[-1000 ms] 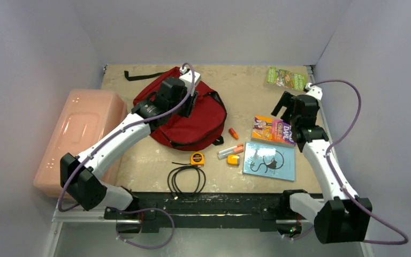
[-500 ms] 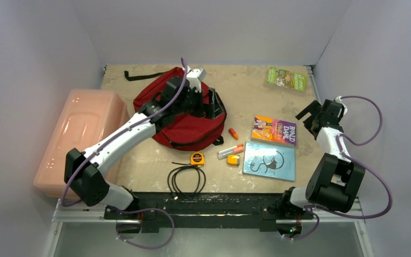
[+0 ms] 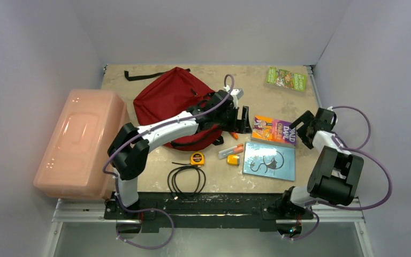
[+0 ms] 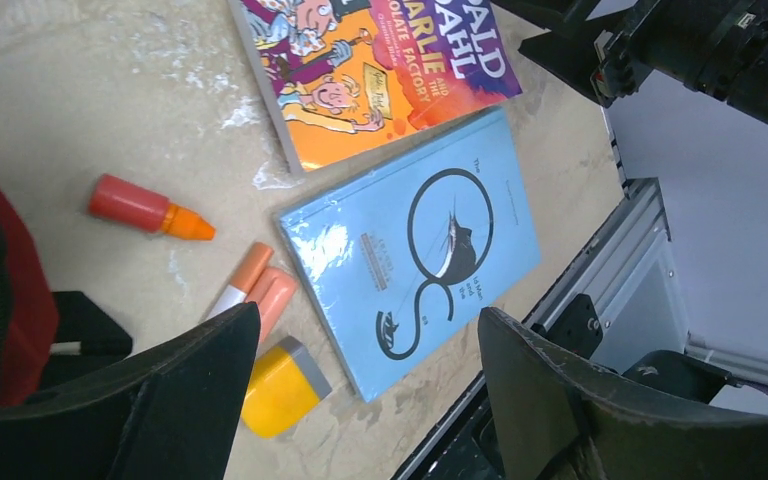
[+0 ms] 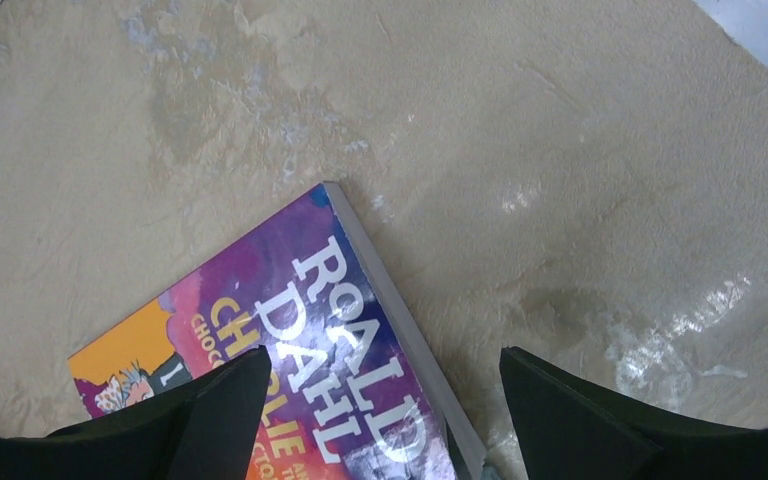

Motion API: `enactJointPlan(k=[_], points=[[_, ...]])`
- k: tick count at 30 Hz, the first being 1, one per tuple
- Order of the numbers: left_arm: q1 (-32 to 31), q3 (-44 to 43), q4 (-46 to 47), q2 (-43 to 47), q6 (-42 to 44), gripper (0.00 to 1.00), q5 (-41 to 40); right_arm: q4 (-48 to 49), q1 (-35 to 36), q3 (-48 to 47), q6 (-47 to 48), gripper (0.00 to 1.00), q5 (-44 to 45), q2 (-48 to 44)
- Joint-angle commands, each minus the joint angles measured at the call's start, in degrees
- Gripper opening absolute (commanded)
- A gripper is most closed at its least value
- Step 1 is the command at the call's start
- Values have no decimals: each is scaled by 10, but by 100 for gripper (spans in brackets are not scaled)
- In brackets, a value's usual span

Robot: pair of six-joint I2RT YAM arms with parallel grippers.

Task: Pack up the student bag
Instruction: Adjust the book at the center of the board.

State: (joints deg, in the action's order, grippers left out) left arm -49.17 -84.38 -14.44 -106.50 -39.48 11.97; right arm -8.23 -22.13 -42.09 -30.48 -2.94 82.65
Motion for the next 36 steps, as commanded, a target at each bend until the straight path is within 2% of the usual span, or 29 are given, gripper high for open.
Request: enactJointPlan(k=[1,2,4,8,14,17,24,36], points=[[-25,-50,-4,-22,-3,79,4,-4,11,17,-11,91,5,-56],[-29,-47,-7,-26,0,79,2,-18,11,23,-14,96,7,-67],[-36,-32,-8,-28,-2,79,-7,-58,11,29,-20,99,16,-88],[-47,-10,-3,-35,-15,78,-13,-116,11,39,-28,99,46,-155],[-80,-14,-36,-52,-50,78,-54,-161,11,60,-60,99,46,-222],[-97,-11,-46,-60,-81,77,-74,-185,11,74,-104,99,55,-214],[-136,2,-24,-79,-112,74,-109,-177,10,107,-110,98,31,-207],[-139,-13,-25,-120,-119,72,-132,-119,10,126,-115,97,17,-150]])
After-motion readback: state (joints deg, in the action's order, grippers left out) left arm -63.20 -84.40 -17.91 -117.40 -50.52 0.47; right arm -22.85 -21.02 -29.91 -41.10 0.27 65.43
